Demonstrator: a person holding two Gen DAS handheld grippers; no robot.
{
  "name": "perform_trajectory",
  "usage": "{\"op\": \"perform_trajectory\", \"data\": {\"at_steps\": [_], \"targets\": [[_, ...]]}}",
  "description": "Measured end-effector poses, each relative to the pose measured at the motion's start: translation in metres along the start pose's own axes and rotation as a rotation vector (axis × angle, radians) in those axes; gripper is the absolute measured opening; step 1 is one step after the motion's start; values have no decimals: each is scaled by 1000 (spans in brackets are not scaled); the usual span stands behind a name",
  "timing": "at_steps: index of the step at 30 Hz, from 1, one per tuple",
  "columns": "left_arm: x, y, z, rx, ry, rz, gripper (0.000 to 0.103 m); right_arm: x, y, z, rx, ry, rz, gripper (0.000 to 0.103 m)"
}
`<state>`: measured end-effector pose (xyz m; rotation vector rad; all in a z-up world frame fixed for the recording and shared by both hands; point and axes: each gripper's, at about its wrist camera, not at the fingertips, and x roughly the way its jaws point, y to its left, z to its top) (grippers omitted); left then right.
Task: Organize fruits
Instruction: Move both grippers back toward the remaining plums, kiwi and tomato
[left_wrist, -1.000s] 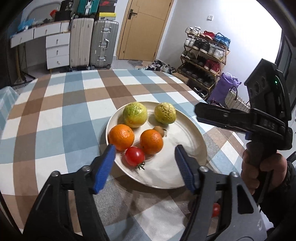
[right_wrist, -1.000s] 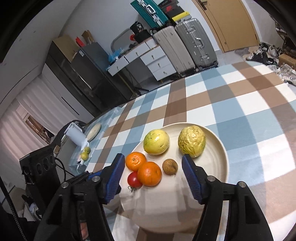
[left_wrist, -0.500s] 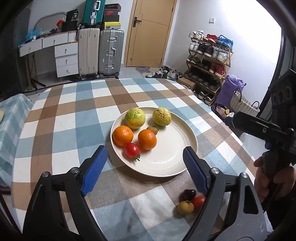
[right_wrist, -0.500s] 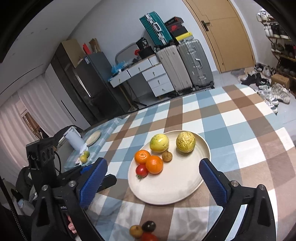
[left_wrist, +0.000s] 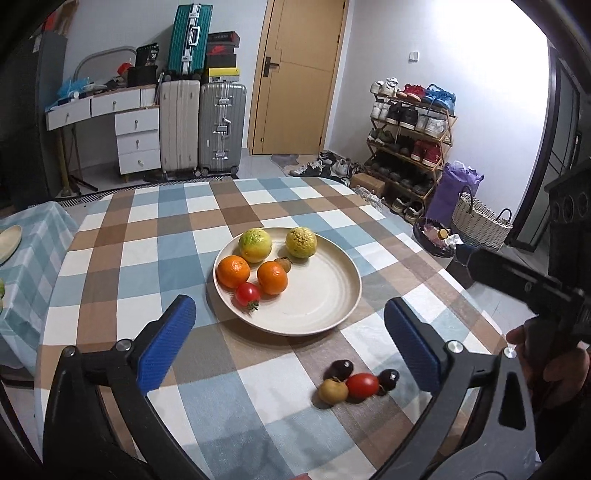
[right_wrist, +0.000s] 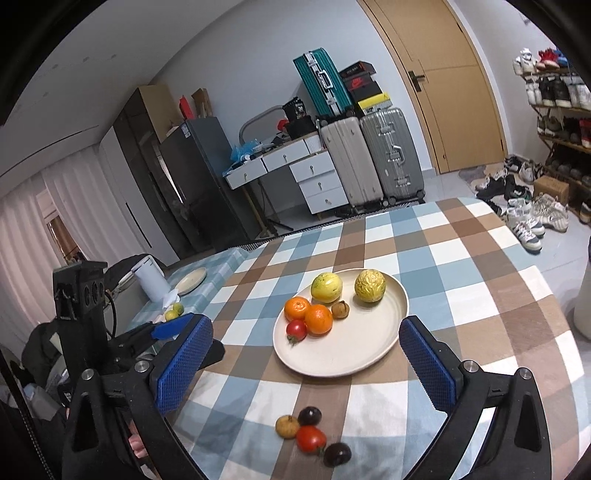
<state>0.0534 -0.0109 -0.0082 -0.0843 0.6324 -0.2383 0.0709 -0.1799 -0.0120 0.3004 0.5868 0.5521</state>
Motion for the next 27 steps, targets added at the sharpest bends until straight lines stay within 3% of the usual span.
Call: {"op": "perform_trajectory", "data": {"at_steps": [10,19,27], "targets": [[-20,-9,-35,-65,9,33,102,-22,17,-39,-67,14,-37,103],[0,-4,-68,-134,89,26,102,-30,17,-72,-75,60,-53,103],[12,0,-82,-129,98,37,102,-17,8,-96,-77,126,-85,103]]}}
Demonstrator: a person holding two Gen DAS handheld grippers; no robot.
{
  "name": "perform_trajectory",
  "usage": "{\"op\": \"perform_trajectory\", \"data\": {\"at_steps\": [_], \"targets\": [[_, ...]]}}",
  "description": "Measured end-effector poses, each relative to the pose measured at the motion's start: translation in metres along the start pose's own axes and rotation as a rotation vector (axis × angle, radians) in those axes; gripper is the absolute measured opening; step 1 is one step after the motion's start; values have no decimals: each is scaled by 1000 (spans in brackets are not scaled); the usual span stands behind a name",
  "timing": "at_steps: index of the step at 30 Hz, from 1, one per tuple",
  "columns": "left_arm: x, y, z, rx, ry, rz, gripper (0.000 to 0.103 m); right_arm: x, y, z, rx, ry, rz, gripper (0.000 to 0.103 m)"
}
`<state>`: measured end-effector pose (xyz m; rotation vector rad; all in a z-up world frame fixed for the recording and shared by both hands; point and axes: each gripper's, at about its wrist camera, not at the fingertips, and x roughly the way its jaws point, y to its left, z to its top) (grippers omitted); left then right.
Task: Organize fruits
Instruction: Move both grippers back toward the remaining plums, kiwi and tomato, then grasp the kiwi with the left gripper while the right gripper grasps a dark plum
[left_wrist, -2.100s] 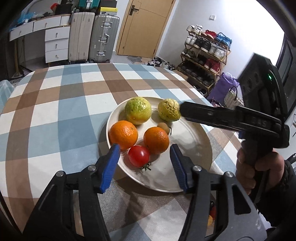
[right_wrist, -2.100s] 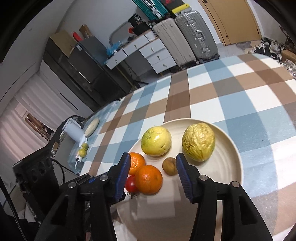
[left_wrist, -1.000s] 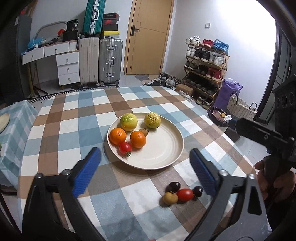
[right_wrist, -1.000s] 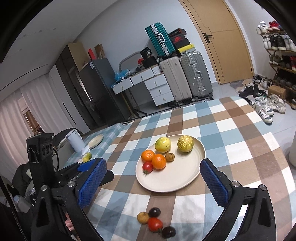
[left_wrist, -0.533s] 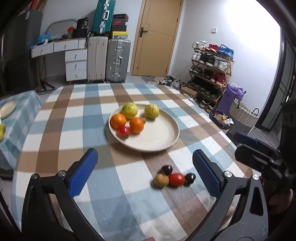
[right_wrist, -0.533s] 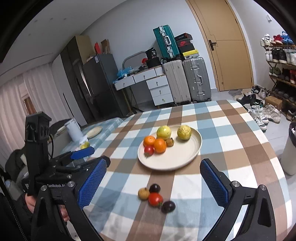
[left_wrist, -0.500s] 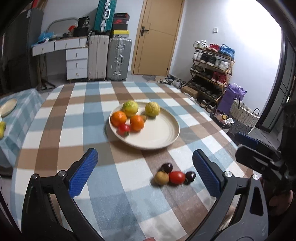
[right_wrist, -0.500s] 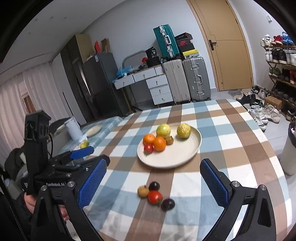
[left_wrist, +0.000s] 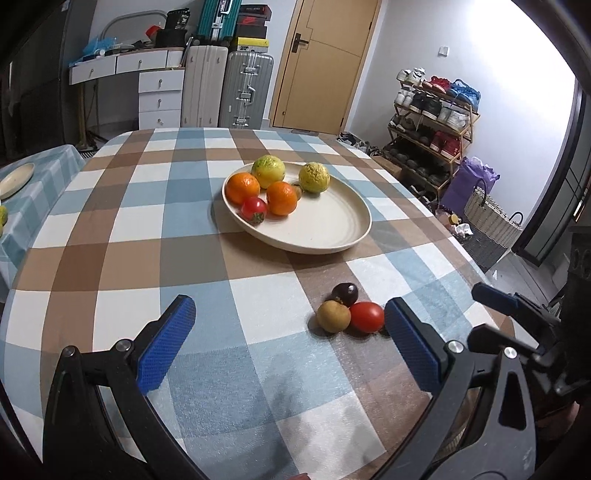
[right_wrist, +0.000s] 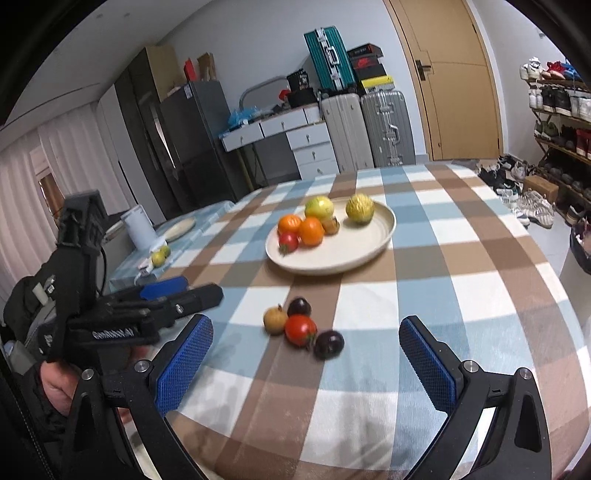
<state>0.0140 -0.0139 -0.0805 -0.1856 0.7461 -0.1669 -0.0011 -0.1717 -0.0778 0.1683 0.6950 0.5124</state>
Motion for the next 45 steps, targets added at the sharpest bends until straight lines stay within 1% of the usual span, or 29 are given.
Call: {"op": "perform_trajectory", "data": {"at_steps": [6,16,18,22,24,26,30,35,38,45], "targets": [[10,5,-3,3,13,15,102,20,-7,-7,12,48,-5,103],[32,7,-3,3,47,-7,102,45,-19,-10,39,121,32,102],[34,7,-2,7,47,-4,102,49,-21,-9,41,132,35,96],[37,8,0,1,47,-10,102,57,-25,-7,40,157,26,87],[38,10,2,-5,48,-12,102,61,-26,-6,39,176,32,78],[42,12,3,-15,51,-15,102,64,-26,-5,31,190,41,75],[45,17,4,-26,59,-17,102,68,-24,-4,11,208,51,63],[47,19,5,-32,62,-20,102,72,-23,-3,5,220,56,50],[48,20,4,-34,68,-21,102,74,-23,-3,5,225,52,48],[50,20,3,-36,72,-20,102,74,-26,-5,16,224,58,28]]}}
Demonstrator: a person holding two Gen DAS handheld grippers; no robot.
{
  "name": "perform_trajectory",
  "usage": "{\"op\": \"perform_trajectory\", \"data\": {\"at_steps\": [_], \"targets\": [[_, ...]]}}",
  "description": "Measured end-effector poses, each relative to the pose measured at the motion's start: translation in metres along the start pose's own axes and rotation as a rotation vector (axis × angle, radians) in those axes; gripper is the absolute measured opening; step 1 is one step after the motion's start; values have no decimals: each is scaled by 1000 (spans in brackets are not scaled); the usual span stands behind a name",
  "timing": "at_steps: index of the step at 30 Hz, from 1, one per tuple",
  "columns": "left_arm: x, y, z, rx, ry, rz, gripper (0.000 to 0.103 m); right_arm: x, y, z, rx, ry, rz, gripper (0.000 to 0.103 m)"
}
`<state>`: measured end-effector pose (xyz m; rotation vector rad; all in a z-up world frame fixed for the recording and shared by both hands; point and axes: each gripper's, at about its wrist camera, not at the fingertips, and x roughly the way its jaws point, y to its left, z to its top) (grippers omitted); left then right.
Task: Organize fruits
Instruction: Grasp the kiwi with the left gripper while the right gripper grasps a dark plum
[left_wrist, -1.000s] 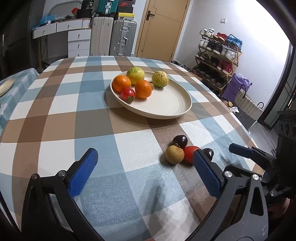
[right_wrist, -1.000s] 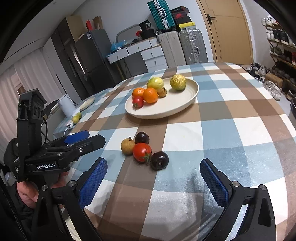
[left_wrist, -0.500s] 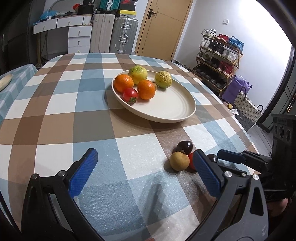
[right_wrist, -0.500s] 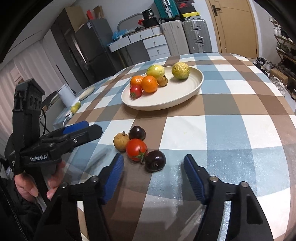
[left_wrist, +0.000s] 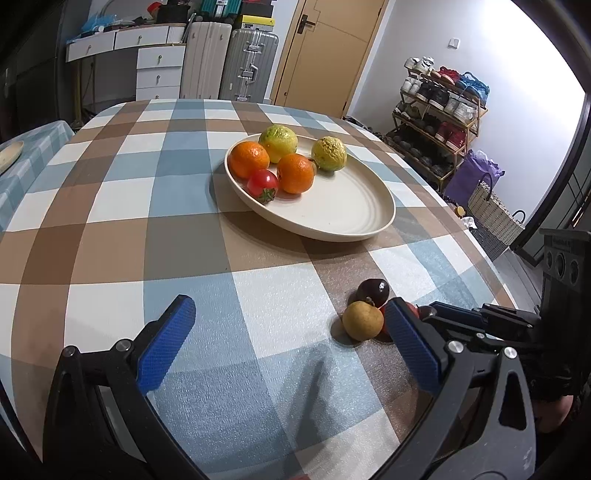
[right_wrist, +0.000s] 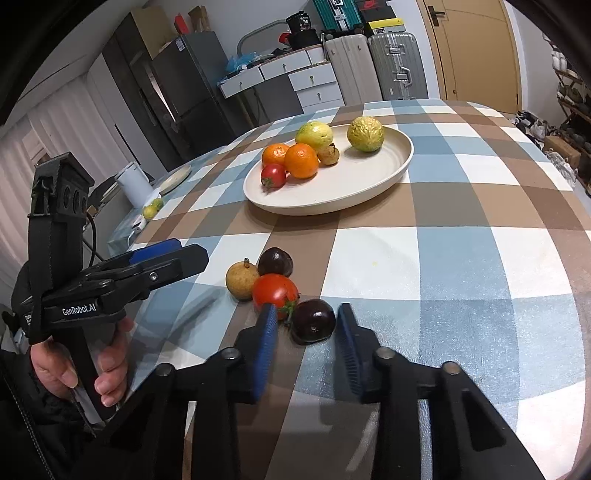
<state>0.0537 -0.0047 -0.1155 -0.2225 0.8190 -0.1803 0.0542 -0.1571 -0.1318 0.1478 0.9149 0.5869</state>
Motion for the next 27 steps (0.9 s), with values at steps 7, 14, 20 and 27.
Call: {"op": "perform_trajectory", "data": {"at_steps": [7,14,20,27], "targets": [[0,-1,0,4,3,9,102,-4,-5,-1,22,-22,10,25],[3,-7,0,27,30,1,102,-15,-9,0,35,-67,24,25],[10,-12,3,39,57,-27,102,-23,-12,0,42,-104,41,25],[19,-16,4,42,84,-83,89,-29,-16,-2,41,-123,53,25]]}}
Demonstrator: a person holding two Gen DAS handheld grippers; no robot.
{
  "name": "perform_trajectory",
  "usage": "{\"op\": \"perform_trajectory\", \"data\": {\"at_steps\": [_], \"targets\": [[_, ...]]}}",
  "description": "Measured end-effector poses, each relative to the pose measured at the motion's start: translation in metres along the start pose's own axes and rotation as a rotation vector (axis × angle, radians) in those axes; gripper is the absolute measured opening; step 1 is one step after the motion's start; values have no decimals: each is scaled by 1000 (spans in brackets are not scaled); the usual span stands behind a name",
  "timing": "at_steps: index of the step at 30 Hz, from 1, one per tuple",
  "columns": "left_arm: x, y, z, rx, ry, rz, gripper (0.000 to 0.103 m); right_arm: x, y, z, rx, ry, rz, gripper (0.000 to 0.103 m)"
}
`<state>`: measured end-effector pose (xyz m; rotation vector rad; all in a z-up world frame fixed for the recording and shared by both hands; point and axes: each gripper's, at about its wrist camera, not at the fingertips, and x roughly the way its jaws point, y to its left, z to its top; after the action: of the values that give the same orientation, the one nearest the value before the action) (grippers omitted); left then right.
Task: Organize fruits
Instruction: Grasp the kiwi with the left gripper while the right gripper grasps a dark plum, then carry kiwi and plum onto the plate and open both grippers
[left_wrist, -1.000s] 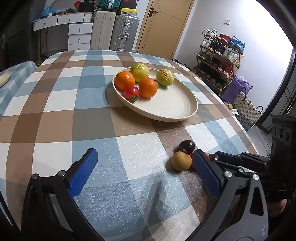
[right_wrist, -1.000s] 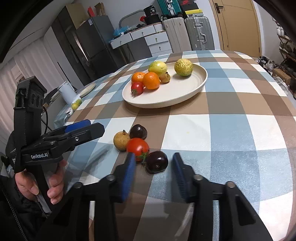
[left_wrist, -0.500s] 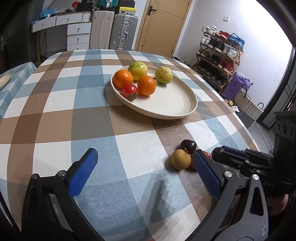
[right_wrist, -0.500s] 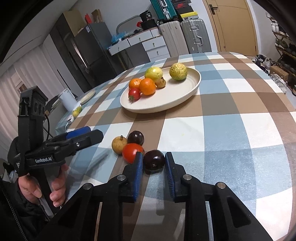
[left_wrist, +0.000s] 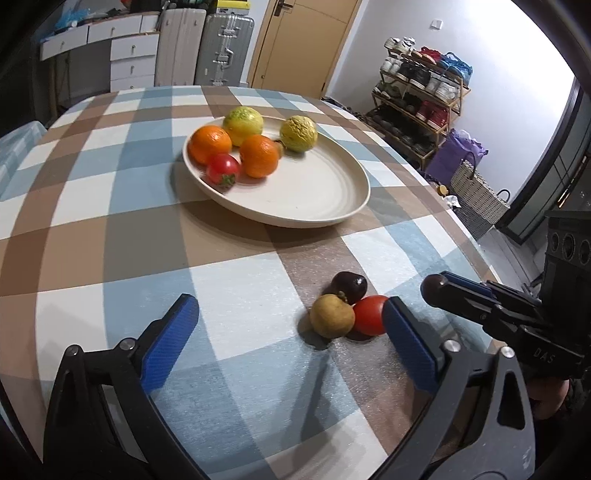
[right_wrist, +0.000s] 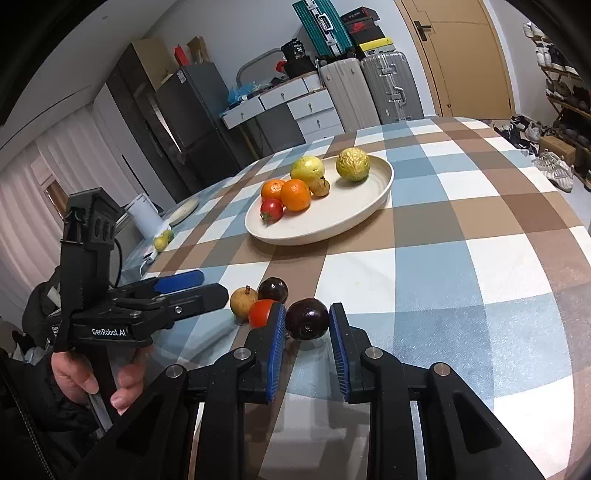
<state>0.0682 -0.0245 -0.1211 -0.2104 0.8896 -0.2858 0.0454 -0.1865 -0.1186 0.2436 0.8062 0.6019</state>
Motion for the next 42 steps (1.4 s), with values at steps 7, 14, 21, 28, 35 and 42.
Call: {"op": "perform_trajectory", "data": {"at_steps": [7,14,21,28,35,42], "targets": [[9,0,1,-18,38,-68,52,-1,-5,0,11,-2,8,25],[13,-10,-1,18,61,-137,24,-2,-6,0,9,-6,17,25],[11,-7,0,6,64,-154,23,-1,-4,0,4,-6,21,25],[0,8,10,-17,26,-140,23,0,-3,2,-6,-10,20,25],[-16,16,35,4,-44,-116,23,2,-3,13,-7,-15,23,25],[-8,20,61,12,-69,-107,23,9,-7,39,6,-26,59,25]]}}
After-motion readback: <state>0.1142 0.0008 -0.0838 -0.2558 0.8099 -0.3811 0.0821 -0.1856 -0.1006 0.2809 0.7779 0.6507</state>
